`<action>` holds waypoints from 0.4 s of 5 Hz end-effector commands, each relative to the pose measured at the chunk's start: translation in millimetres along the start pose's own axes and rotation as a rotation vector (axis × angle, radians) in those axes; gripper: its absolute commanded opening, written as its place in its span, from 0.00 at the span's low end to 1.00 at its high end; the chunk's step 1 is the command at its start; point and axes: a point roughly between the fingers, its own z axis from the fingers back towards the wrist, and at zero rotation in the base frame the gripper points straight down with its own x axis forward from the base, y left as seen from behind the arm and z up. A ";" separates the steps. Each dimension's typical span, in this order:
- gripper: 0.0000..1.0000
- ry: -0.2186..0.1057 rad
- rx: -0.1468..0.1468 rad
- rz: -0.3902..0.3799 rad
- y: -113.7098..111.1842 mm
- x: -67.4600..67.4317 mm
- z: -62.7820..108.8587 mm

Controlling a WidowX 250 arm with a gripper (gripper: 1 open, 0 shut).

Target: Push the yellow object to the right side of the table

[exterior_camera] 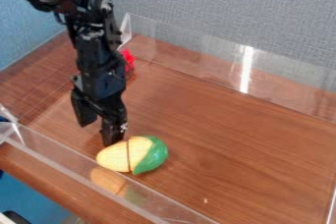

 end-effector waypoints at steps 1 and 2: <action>1.00 -0.055 0.023 -0.008 -3.8 4.9 9.1; 1.00 -0.064 0.011 -0.021 -14.0 9.0 5.1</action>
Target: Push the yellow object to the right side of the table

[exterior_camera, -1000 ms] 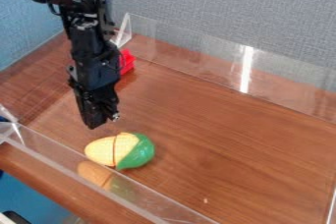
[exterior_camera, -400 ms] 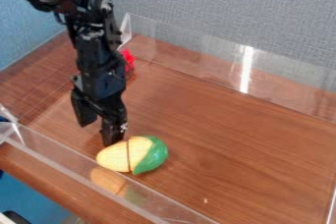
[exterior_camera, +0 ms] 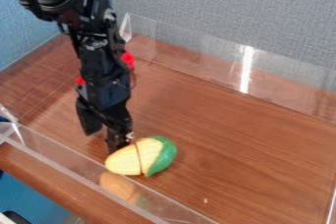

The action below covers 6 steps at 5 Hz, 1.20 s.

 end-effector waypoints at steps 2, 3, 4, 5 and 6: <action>1.00 -0.066 0.002 -0.019 -23.7 12.7 12.1; 1.00 -0.079 -0.007 -0.011 -30.6 15.5 13.1; 1.00 -0.081 -0.011 0.007 -32.5 15.2 12.3; 1.00 -0.083 -0.017 -0.029 -31.0 21.1 12.7; 1.00 -0.084 -0.022 -0.065 -29.1 26.7 10.8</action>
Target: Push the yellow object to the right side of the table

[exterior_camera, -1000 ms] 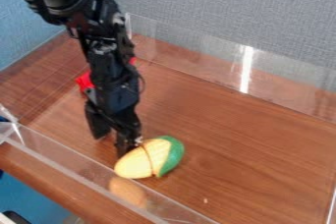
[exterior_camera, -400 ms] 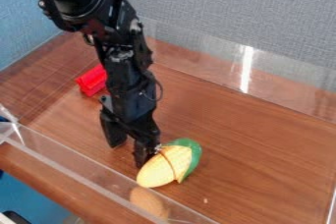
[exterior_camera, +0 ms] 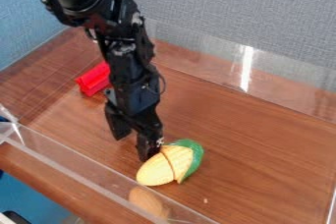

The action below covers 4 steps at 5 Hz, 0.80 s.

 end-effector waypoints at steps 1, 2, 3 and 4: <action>1.00 -0.029 0.012 0.012 2.4 14.4 2.9; 1.00 -0.030 0.008 0.037 2.4 20.8 4.4; 1.00 -0.027 0.001 0.041 3.2 26.5 3.8; 1.00 -0.026 -0.006 0.047 4.6 32.0 4.1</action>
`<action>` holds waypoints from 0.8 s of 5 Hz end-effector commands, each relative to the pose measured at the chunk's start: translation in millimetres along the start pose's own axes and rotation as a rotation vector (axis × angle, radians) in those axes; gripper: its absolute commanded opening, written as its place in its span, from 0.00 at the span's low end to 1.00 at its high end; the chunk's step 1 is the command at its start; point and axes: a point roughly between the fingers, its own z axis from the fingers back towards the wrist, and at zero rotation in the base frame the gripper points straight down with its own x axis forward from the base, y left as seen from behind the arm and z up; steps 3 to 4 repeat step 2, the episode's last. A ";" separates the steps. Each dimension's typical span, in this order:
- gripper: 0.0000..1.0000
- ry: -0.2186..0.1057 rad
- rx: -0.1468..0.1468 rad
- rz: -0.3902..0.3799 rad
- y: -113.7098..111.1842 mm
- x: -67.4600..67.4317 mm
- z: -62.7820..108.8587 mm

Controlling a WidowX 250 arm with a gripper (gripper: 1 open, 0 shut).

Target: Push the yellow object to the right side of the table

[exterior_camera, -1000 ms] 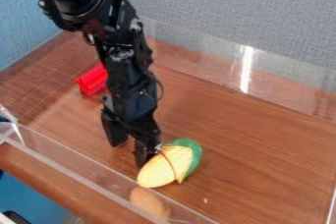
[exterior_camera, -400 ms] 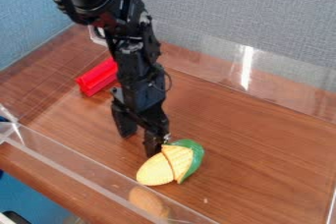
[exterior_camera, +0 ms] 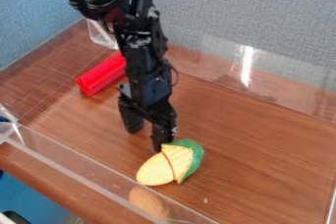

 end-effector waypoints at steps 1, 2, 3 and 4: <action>1.00 -0.038 0.008 -0.006 1.8 15.4 10.8; 1.00 -0.033 0.000 -0.004 4.8 25.6 10.8; 1.00 -0.033 0.000 -0.004 4.8 25.6 10.8; 1.00 -0.033 0.000 -0.004 4.8 25.6 10.8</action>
